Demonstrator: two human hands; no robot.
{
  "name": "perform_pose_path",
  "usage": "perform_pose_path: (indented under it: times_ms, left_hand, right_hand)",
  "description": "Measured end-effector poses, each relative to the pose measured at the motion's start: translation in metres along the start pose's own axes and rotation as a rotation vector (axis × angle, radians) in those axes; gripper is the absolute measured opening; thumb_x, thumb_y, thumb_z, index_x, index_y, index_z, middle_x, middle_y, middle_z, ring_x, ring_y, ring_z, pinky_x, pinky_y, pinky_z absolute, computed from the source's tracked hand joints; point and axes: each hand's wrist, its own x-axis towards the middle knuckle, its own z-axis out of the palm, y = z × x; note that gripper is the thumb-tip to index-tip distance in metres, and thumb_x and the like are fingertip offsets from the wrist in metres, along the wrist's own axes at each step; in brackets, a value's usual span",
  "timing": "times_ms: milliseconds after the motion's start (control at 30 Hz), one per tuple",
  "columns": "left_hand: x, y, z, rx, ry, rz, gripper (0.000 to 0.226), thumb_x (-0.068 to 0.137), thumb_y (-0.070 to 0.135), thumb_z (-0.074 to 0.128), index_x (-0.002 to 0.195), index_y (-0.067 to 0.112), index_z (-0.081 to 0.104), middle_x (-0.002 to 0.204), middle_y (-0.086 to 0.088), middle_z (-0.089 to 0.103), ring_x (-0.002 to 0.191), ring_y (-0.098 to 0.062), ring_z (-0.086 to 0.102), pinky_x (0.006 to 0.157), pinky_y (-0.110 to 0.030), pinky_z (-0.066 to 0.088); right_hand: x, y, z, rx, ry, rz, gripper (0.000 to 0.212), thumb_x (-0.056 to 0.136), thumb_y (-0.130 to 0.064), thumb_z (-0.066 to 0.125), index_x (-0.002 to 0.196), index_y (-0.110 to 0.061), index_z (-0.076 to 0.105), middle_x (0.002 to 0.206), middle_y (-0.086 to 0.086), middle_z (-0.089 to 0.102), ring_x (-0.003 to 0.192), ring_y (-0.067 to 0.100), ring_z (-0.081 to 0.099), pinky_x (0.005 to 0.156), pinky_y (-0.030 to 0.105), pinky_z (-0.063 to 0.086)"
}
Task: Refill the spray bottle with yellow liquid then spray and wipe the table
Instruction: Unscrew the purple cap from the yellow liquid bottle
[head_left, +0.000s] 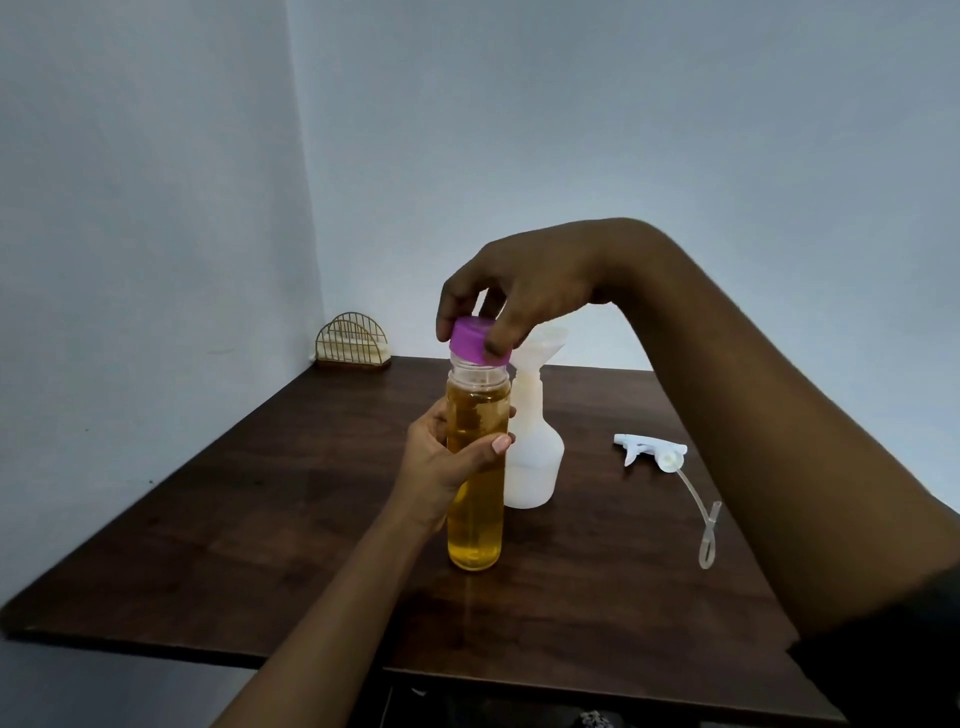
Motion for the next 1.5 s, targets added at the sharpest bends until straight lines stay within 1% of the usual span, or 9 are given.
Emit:
perform_pose_path:
  times_ms: [167, 300, 500, 767, 900, 967, 1133, 1333, 1500]
  left_hand:
    - [0.000, -0.001, 0.001, -0.008, 0.000, -0.002, 0.076, 0.048, 0.044, 0.079, 0.115, 0.017, 0.058, 0.113, -0.010, 0.068, 0.106, -0.031, 0.064, 0.092, -0.052, 0.051]
    - [-0.003, -0.001, 0.004, -0.036, 0.015, 0.020, 0.060, 0.048, 0.039, 0.079, 0.105, 0.023, 0.063, 0.106, -0.007, 0.072, 0.101, -0.027, 0.067, 0.088, -0.046, 0.054]
    - [-0.008, -0.004, 0.015, -0.079, 0.034, 0.046, 0.056, 0.051, 0.036, 0.081, 0.103, 0.024, 0.065, 0.106, -0.008, 0.071, 0.101, -0.032, 0.066, 0.091, -0.053, 0.051]
    - [-0.017, -0.004, 0.044, -0.066, -0.001, 0.102, 0.042, 0.056, 0.028, 0.081, 0.095, 0.023, 0.065, 0.090, 0.005, 0.074, 0.089, -0.016, 0.070, 0.078, -0.029, 0.056]
    - [-0.017, -0.005, 0.054, -0.066, -0.022, 0.121, 0.035, 0.062, 0.018, 0.076, 0.095, 0.020, 0.064, 0.086, 0.007, 0.073, 0.084, -0.006, 0.069, 0.067, -0.017, 0.052]
    - [-0.017, -0.004, 0.056, -0.061, -0.019, 0.134, 0.041, 0.059, 0.024, 0.079, 0.097, 0.021, 0.063, 0.091, 0.003, 0.072, 0.087, -0.009, 0.069, 0.068, -0.017, 0.053]
    - [-0.016, -0.006, 0.056, -0.067, 0.000, 0.152, 0.047, 0.055, 0.037, 0.078, 0.098, 0.024, 0.064, 0.099, -0.005, 0.072, 0.094, -0.026, 0.069, 0.081, -0.039, 0.056]
    - [-0.017, -0.006, 0.056, -0.079, 0.008, 0.153, 0.057, 0.049, 0.049, 0.084, 0.099, 0.029, 0.066, 0.103, -0.003, 0.073, 0.098, -0.027, 0.068, 0.086, -0.047, 0.054]
    - [-0.018, -0.003, 0.058, -0.089, -0.008, 0.156, 0.071, 0.045, 0.058, 0.083, 0.104, 0.025, 0.063, 0.098, 0.004, 0.074, 0.096, -0.022, 0.069, 0.085, -0.044, 0.054]
  right_hand:
    - [-0.020, 0.016, 0.005, 0.104, 0.156, -0.039, 0.041, 0.080, -0.007, 0.067, 0.115, -0.027, 0.059, 0.124, -0.002, 0.054, 0.105, 0.015, 0.058, 0.077, 0.023, 0.055]
    - [-0.048, 0.027, 0.028, 0.433, 0.362, -0.034, 0.033, 0.080, -0.012, 0.070, 0.112, -0.020, 0.063, 0.113, -0.004, 0.063, 0.092, 0.011, 0.065, 0.070, 0.016, 0.051]
    - [-0.084, 0.045, 0.066, 0.701, 0.605, 0.026, 0.030, 0.075, -0.014, 0.073, 0.104, -0.012, 0.063, 0.100, 0.003, 0.068, 0.082, 0.006, 0.065, 0.072, 0.016, 0.052]
    - [-0.124, 0.111, 0.094, 0.715, 0.739, 0.303, 0.038, 0.072, -0.005, 0.076, 0.103, -0.018, 0.059, 0.106, 0.001, 0.065, 0.088, 0.012, 0.064, 0.081, 0.024, 0.049]
    - [-0.134, 0.168, 0.120, 0.544, 0.665, 0.578, 0.047, 0.073, -0.003, 0.074, 0.115, -0.016, 0.057, 0.103, 0.002, 0.061, 0.088, 0.012, 0.058, 0.075, 0.022, 0.045]
    - [-0.137, 0.194, 0.136, 0.483, 0.569, 0.678, 0.040, 0.072, -0.003, 0.074, 0.108, -0.015, 0.060, 0.105, 0.007, 0.062, 0.089, 0.017, 0.057, 0.078, 0.026, 0.044]
    - [-0.144, 0.226, 0.157, 0.360, 0.428, 0.825, 0.047, 0.070, -0.004, 0.075, 0.115, -0.009, 0.060, 0.111, 0.011, 0.060, 0.093, 0.022, 0.054, 0.078, 0.028, 0.042]
    - [-0.145, 0.232, 0.164, 0.269, 0.329, 0.873, 0.058, 0.070, -0.012, 0.079, 0.123, -0.012, 0.055, 0.123, 0.010, 0.055, 0.101, 0.023, 0.052, 0.079, 0.029, 0.044]
    - [-0.149, 0.219, 0.154, 0.246, 0.400, 0.835, 0.074, 0.073, -0.013, 0.078, 0.137, -0.009, 0.040, 0.132, 0.011, 0.050, 0.115, 0.025, 0.051, 0.096, 0.035, 0.042]
